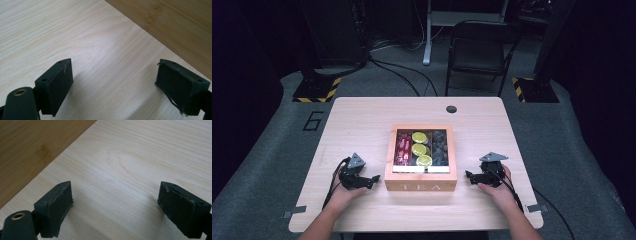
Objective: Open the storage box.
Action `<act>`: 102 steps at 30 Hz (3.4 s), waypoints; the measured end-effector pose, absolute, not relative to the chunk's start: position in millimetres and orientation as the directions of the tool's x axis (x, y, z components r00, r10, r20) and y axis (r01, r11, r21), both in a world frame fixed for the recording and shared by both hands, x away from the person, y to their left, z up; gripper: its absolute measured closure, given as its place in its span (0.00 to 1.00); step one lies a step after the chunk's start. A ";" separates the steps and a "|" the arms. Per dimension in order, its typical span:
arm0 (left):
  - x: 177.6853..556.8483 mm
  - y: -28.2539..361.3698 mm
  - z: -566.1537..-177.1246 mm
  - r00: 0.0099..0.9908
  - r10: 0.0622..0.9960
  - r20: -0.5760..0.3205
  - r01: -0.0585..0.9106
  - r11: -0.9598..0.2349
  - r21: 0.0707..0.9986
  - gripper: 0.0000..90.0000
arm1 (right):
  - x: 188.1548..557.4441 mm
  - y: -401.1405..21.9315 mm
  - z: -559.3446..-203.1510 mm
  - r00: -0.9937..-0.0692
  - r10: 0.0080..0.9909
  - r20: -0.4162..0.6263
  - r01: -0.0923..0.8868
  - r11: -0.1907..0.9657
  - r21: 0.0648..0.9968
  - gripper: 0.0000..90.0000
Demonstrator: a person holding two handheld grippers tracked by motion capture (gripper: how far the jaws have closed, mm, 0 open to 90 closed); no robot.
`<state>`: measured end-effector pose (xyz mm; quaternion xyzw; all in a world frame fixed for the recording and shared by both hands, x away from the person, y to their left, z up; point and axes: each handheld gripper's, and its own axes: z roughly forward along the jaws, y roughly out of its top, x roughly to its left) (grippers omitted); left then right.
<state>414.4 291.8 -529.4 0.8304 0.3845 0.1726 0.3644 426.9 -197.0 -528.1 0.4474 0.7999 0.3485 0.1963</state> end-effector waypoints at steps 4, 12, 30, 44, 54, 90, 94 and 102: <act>414.5 291.9 -529.4 0.645 0.764 0.008 0.512 -0.440 0.738 0.15 | 427.0 -197.0 -528.1 -0.523 0.852 -0.004 0.578 0.358 0.734 0.13; 414.4 291.8 -529.4 0.645 0.764 0.006 0.513 -0.439 0.738 0.15 | 427.0 -197.0 -528.1 -0.523 0.852 -0.004 0.578 0.358 0.733 0.13; 413.6 291.9 -529.2 0.642 0.766 0.004 0.516 -0.436 0.738 0.16 | 426.1 -194.3 -528.1 -0.518 0.856 -0.009 0.571 0.353 0.741 0.17; 412.9 295.5 -526.0 0.625 0.780 -0.018 0.532 -0.409 0.742 0.27 | 421.2 -188.6 -519.2 -0.537 0.843 -0.033 0.575 0.394 0.717 0.35; 412.2 295.6 -522.2 0.614 0.788 -0.037 0.556 -0.399 0.729 0.31 | 418.6 -188.6 -512.9 -0.547 0.837 -0.024 0.575 0.396 0.716 0.39; 390.5 289.5 -490.8 0.615 0.782 -0.103 0.540 -0.323 0.777 0.36 | 385.9 -178.0 -473.5 -0.630 0.777 -0.001 0.462 0.376 0.803 0.41; 388.7 288.6 -488.9 0.618 0.779 -0.105 0.542 -0.326 0.774 0.36 | 383.4 -177.5 -470.6 -0.637 0.771 0.003 0.455 0.373 0.809 0.41; 385.5 288.5 -485.0 0.619 0.778 -0.111 0.539 -0.318 0.780 0.36 | 376.3 -174.2 -463.1 -0.633 0.774 0.009 0.454 0.361 0.815 0.41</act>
